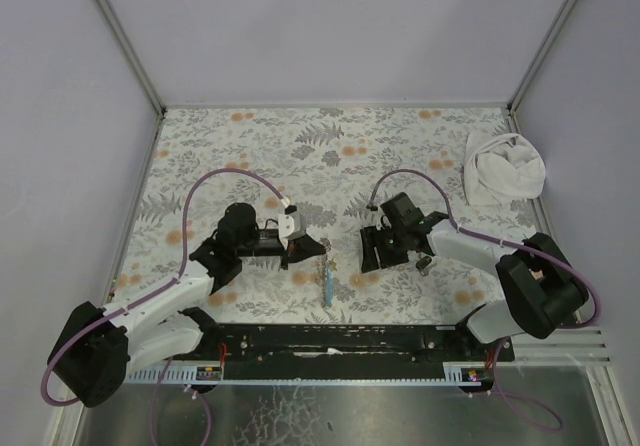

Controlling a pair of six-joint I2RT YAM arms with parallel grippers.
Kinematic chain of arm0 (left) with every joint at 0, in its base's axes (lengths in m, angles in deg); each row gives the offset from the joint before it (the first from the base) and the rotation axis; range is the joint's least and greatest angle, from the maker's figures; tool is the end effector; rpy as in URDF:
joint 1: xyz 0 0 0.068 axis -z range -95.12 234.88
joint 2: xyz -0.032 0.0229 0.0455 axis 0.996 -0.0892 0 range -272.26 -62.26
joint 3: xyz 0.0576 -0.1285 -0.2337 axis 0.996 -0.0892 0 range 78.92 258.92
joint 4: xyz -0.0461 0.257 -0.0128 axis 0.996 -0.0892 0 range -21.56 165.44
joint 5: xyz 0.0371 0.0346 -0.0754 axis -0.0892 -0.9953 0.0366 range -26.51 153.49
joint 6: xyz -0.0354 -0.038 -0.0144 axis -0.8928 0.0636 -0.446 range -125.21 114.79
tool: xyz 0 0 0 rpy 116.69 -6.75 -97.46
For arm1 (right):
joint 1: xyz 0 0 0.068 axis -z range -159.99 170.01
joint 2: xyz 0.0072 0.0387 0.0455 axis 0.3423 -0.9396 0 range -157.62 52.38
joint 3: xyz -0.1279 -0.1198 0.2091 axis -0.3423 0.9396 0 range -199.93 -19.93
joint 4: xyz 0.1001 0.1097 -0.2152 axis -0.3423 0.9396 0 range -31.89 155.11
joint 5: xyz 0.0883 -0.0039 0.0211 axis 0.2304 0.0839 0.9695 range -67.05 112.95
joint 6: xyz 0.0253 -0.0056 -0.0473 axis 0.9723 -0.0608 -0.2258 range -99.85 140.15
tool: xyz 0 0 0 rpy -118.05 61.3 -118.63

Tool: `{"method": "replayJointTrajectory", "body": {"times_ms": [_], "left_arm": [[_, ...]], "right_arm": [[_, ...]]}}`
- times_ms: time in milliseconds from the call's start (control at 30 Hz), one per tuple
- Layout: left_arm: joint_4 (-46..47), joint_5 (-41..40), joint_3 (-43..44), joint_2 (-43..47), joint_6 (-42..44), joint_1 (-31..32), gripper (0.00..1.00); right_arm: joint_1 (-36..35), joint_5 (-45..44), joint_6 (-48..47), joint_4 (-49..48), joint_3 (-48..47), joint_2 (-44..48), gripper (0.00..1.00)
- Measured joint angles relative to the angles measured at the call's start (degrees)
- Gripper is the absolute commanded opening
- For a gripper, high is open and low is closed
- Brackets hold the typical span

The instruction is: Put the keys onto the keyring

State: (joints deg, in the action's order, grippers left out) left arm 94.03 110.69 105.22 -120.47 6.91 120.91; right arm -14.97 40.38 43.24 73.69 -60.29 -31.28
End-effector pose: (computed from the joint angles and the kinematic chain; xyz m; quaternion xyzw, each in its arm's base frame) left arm 0.1593 -0.1481 0.2367 0.5199 0.5549 -0.4250 0.4911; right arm 0.2119 0.1613 0.1591 -0.1392 0.9429 0.2563 0.1610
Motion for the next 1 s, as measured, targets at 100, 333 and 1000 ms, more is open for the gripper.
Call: {"method": "replayJointTrajectory", "body": {"times_ms": [100,333,1000], "left_arm": [[-0.2,-0.1,0.0,0.0,0.0,0.0,0.00],[-0.2,-0.1,0.0,0.0,0.0,0.0,0.00],[-0.2,-0.1,0.0,-1.0,0.0,0.0,0.00]], "right_arm": [[-0.1,-2.3,-1.6,1.9,-0.8,1.3,0.64],[0.4,-13.5,-3.7,6.3,-3.9,4.1,0.61],[7.5,-16.3,-7.8,7.0,-6.2,-3.3,0.35]]}}
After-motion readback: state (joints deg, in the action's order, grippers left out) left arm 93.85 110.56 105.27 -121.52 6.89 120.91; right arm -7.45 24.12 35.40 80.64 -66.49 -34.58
